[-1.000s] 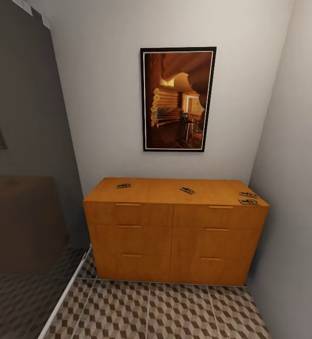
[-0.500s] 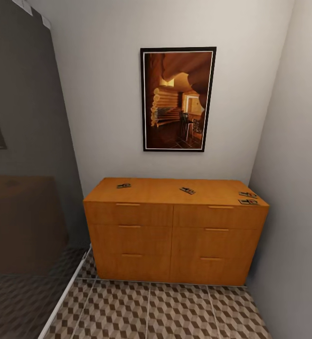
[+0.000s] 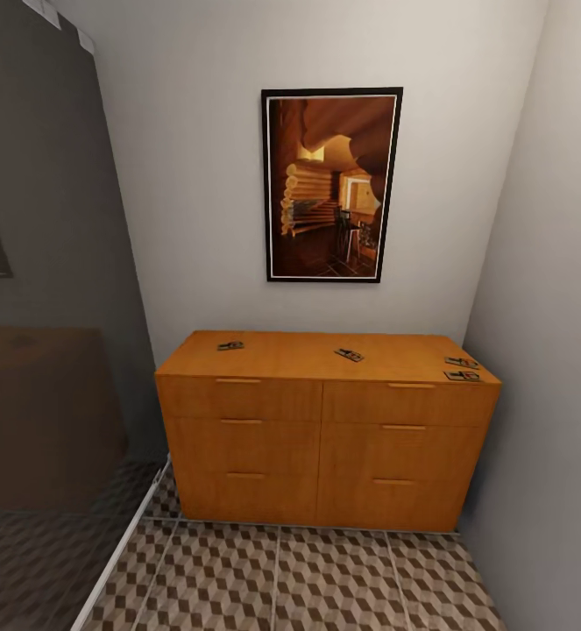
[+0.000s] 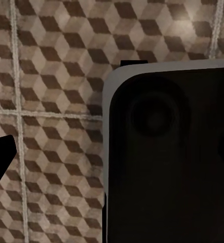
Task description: Take the four mousetraps from the cabinet in the bathroom and place them on the bathroom floor. Make sure all four end up on the same floor surface, and ensure that at least two of them are either under or directly next to the same bathroom sink.
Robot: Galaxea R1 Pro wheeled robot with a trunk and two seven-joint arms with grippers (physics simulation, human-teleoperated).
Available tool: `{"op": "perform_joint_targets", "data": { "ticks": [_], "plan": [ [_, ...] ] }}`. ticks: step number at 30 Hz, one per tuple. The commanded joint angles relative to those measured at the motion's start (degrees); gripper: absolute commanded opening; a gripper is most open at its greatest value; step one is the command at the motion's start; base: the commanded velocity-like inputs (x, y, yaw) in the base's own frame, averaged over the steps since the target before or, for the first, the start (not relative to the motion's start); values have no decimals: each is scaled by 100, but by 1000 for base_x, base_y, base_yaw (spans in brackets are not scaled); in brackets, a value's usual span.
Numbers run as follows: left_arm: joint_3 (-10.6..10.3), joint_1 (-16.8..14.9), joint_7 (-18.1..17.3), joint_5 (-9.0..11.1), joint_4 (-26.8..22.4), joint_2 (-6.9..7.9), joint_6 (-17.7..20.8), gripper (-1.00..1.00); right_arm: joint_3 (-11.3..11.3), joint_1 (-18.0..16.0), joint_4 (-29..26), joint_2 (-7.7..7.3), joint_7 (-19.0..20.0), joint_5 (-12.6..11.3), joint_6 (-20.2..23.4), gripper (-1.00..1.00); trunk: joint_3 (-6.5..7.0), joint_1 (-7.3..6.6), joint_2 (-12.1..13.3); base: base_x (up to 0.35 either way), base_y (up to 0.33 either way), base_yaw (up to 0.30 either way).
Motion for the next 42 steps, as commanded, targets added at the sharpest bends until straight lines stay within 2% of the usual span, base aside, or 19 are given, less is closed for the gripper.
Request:
{"op": "perform_joint_targets", "data": {
  "ticks": [1, 42],
  "plan": [
    [-2, -4, 15, -3, 11, -2, -32, 100, 4, -3, 5, 2, -21, 2, -17, 100, -5, 0, -3, 0, 0, 0],
    [-2, -4, 17, -3, 11, -1, -30, 100, 4, -3, 5, 2, -21, 2, -17, 100, -5, 0, -3, 0, 0, 0]
  ]
}}
